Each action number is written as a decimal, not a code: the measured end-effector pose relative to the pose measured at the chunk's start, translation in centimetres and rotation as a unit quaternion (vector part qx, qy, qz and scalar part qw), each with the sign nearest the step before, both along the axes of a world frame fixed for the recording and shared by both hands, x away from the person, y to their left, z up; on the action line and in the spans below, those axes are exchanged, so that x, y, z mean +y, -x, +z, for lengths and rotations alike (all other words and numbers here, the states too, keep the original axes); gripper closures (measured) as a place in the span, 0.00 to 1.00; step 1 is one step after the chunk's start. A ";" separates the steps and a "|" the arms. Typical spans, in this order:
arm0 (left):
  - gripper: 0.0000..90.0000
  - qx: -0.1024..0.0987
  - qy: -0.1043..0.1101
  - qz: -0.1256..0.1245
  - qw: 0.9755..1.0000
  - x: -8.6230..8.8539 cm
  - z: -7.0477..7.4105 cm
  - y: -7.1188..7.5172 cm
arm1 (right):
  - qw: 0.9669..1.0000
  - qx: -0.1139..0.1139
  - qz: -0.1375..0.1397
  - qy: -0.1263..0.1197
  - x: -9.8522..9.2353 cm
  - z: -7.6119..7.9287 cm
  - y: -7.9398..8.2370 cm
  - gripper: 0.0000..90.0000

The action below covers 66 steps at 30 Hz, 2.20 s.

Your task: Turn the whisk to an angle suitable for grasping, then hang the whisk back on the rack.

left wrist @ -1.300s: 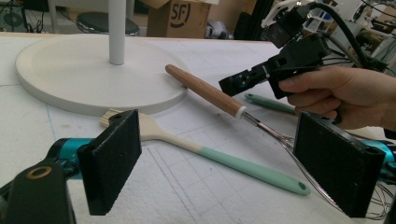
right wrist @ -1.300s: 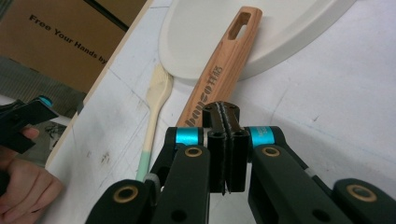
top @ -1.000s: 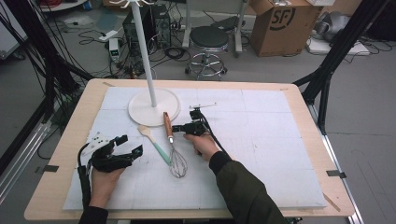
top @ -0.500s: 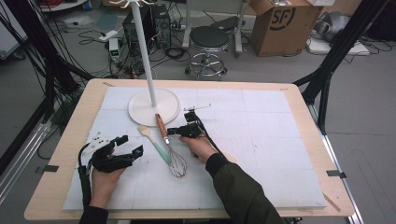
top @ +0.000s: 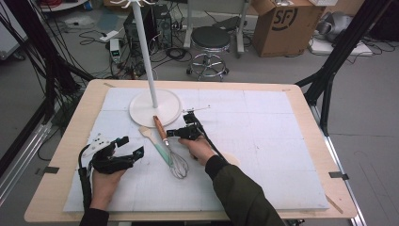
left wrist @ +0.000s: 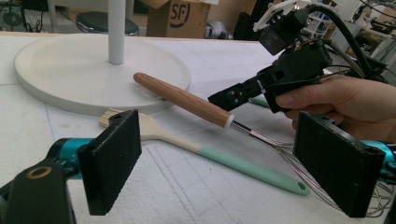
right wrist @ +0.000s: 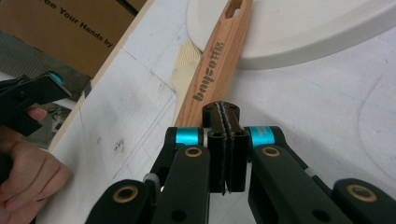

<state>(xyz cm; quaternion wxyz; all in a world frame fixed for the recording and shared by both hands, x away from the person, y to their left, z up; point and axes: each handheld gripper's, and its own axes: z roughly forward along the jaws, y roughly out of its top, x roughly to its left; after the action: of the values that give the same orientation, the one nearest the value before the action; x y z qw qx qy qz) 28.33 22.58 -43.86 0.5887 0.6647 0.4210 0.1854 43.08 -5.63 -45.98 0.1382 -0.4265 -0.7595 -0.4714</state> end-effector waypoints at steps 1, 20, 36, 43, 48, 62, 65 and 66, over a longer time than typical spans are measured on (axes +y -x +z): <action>0.18 0.000 0.000 0.000 1.000 0.0 0.0 0.0 | 1.000 0.002 -0.003 -0.003 0.0 0.1 0.0 1.00; 0.18 -0.003 0.003 0.002 1.000 0.2 0.0 0.1 | 1.000 -0.014 -0.004 0.002 1.4 1.8 -0.9 1.00; 0.18 -0.002 0.003 0.003 1.000 0.3 0.0 0.1 | 1.000 -0.011 -0.011 0.019 1.3 1.2 -1.1 0.87; 0.18 -0.002 0.001 0.002 1.000 0.2 0.0 0.2 | 1.000 -0.006 -0.010 0.012 0.7 1.9 -0.9 0.64; 0.18 -0.001 -0.002 0.003 1.000 0.2 0.0 0.2 | 1.000 -0.009 -0.008 0.011 0.5 2.2 -0.5 0.54; 0.18 -0.002 -0.001 0.002 1.000 0.2 0.0 0.2 | 1.000 0.012 0.007 0.023 1.6 1.7 0.2 0.53; 0.18 -0.002 0.000 0.002 1.000 0.2 0.1 0.2 | 1.000 0.017 0.009 0.024 1.7 1.6 0.3 0.53; 0.18 -0.002 0.000 0.002 1.000 0.2 0.1 0.2 | 0.999 0.017 0.011 0.025 1.8 1.6 0.4 0.54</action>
<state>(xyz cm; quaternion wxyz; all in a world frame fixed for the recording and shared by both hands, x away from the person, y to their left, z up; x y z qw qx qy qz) 28.09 22.79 -43.81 0.5892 0.6633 0.4212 0.1880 42.72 -3.85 -44.42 0.1459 -0.4298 -0.7728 -0.4436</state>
